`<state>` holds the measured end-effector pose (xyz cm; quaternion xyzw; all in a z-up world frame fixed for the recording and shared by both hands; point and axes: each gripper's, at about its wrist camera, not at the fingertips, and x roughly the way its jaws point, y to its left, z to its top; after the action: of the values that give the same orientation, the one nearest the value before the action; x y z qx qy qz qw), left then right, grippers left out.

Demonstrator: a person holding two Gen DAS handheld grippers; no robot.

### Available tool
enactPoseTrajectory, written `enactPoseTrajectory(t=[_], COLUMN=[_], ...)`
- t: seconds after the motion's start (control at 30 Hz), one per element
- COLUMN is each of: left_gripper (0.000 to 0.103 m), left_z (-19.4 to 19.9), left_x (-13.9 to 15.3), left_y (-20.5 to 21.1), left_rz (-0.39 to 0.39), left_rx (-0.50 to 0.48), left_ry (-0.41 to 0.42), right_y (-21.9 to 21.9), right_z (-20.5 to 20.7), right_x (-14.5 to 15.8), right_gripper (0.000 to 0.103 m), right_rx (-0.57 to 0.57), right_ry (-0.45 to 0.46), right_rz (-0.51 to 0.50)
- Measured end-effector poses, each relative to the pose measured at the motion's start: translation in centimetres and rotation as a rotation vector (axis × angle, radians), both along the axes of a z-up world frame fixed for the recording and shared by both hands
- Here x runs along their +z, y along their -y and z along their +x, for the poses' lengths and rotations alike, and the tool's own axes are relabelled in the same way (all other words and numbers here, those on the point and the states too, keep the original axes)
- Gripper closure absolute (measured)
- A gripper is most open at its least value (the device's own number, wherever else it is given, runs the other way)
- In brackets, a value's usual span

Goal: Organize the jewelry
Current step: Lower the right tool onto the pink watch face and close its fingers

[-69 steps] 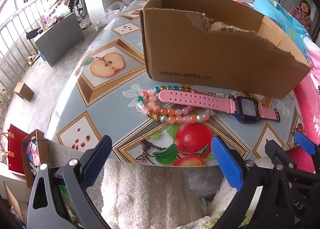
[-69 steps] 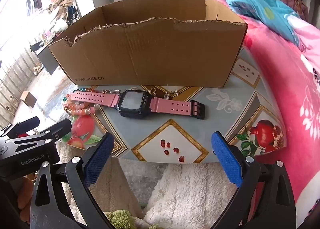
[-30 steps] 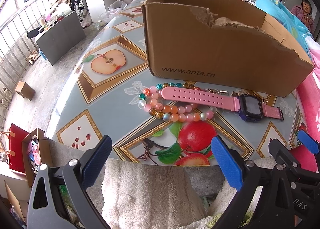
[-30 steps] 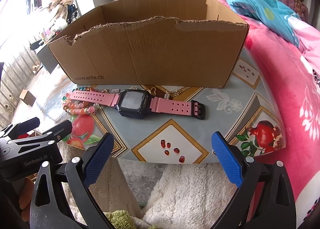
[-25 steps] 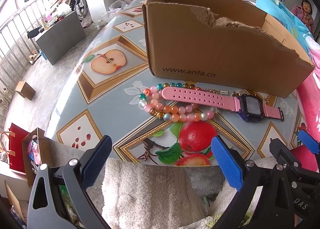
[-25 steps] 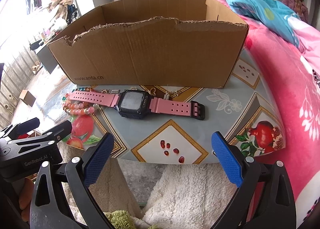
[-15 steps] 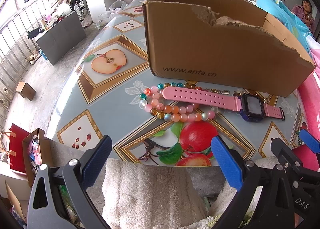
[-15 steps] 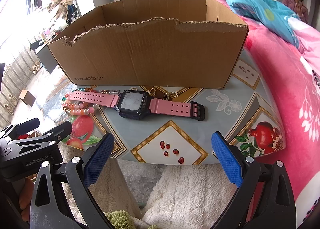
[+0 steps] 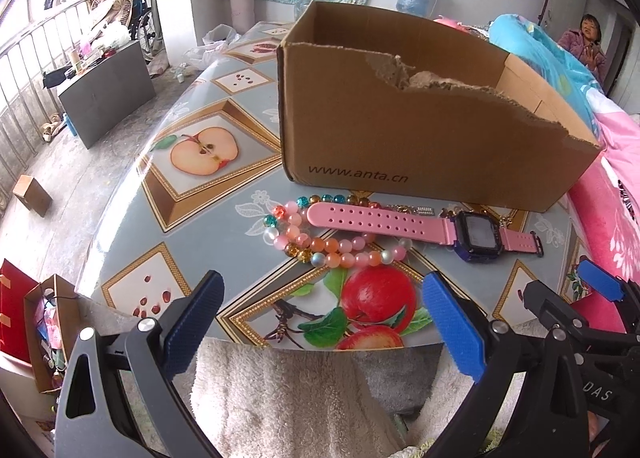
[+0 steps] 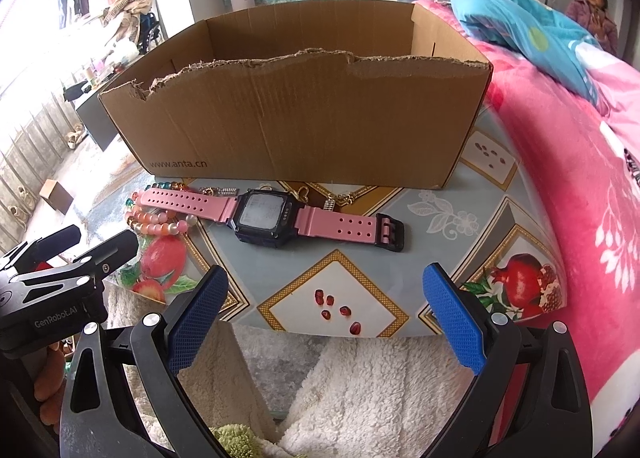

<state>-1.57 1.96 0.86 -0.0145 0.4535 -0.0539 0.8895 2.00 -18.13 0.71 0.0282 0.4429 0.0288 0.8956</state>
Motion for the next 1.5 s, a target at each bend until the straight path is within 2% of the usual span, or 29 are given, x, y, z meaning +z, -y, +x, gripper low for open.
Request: enactPoseTrajectory(t=[0.27, 0.47, 0.53, 0.6, 0.7, 0.8, 1.07, 1.33, 1.47, 1.5], left_gripper=[0.006, 0.006, 0.006, 0.006, 0.006, 0.006, 0.006, 0.006, 0.008, 0.01], left_z=[0.7, 1.5, 1.8, 2.2, 2.7, 3.0, 2.9, 2.6, 2.2, 2.0], left_x=[0.0, -0.5, -0.9, -1.4, -1.9, -2.0, -1.8, -1.7, -1.7, -1.6], left_y=[-1.0, -2.2, -2.7, -3.2, -3.4, -3.0, 0.0, 1.7, 2.4, 2.6], left_rz=[-0.07, -0.167, -0.212, -0.238, -0.259, -0.224, -0.091, -0.049, -0.015, -0.006], left_rx=[-0.046, -0.047, -0.038, -0.03, -0.027, -0.043, -0.157, -0.223, -0.241, -0.249], left_ry=[0.035, 0.046, 0.049, 0.045, 0.053, 0.07, 0.137, 0.173, 0.197, 0.205], right_y=[-0.5, -2.1, -2.8, -3.2, -3.3, -3.8, -5.7, -6.0, -5.8, -5.7], right_z=[0.6, 2.4, 3.1, 3.8, 5.0, 5.6, 6.1, 6.7, 6.5, 6.3], right_x=[1.1, 0.4, -0.1, -0.7, -1.2, -1.7, -1.5, -2.2, -2.1, -1.8], right_gripper=[0.01, 0.034, 0.04, 0.051, 0.057, 0.058, 0.058, 0.053, 0.057, 0.068], right_rx=[0.2, 0.4, 0.444, 0.474, 0.506, 0.554, 0.644, 0.713, 0.712, 0.719], right_ry=[0.106, 0.099, 0.084, 0.064, 0.033, 0.007, -0.007, -0.018, -0.01, 0.005], right_rz=[0.005, 0.001, -0.016, -0.037, -0.06, -0.092, -0.139, -0.224, -0.22, -0.198])
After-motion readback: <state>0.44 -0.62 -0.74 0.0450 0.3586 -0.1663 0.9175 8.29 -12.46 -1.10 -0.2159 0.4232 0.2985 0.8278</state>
